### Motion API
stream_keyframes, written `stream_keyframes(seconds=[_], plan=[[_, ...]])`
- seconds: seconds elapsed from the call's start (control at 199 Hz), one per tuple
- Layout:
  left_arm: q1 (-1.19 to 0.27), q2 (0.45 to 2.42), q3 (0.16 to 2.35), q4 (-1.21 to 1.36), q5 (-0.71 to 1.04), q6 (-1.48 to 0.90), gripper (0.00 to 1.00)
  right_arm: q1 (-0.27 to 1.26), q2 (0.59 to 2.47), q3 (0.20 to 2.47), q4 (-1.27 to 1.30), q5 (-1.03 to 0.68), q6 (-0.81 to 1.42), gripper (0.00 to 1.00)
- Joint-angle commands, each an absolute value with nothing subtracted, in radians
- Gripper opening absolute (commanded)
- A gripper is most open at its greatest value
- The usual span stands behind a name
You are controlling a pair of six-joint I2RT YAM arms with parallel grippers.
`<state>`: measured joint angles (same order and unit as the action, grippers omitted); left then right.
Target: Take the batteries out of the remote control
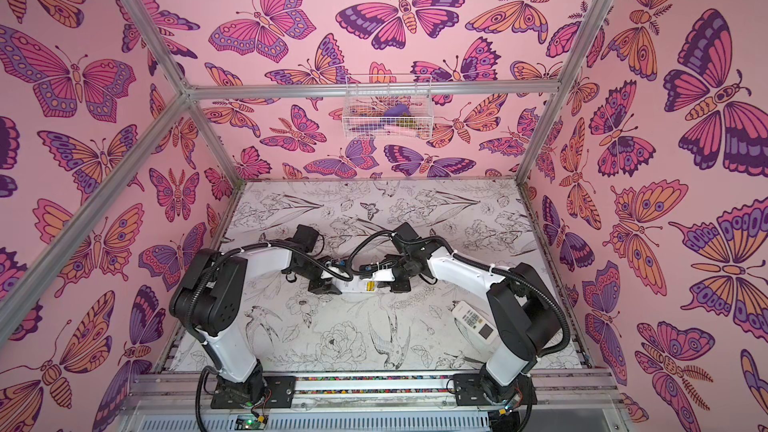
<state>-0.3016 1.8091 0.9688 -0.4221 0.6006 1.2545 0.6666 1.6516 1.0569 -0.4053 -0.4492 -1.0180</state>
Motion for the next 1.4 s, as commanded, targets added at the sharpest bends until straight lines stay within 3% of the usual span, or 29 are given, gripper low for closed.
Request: stream_keyframes(seconds=[0.0, 0.346, 0.762, 0.888, 1.193, 1.394], plan=[[-0.308, 1.848, 0.962, -0.458, 0.574, 1.268, 0.49, 0.67, 1.691, 1.037, -0.446, -0.424, -1.042, 0.0], [-0.308, 1.846, 0.96, -0.458, 0.575, 1.267, 0.49, 0.695, 1.593, 0.909, -0.057, -0.306, -0.948, 0.0], [-0.307, 1.839, 0.954, -0.456, 0.581, 1.276, 0.48, 0.692, 1.504, 0.849, 0.03, -0.227, -0.756, 0.0], [-0.307, 1.838, 0.951, -0.456, 0.581, 1.275, 0.48, 0.691, 1.468, 0.89, -0.046, -0.205, -0.526, 0.0], [-0.308, 1.839, 0.953, -0.455, 0.581, 1.276, 0.48, 0.692, 1.443, 0.923, -0.174, -0.183, 0.268, 0.0], [-0.307, 1.841, 0.954, -0.455, 0.579, 1.275, 0.48, 0.689, 1.459, 0.933, -0.213, -0.195, 0.527, 0.0]])
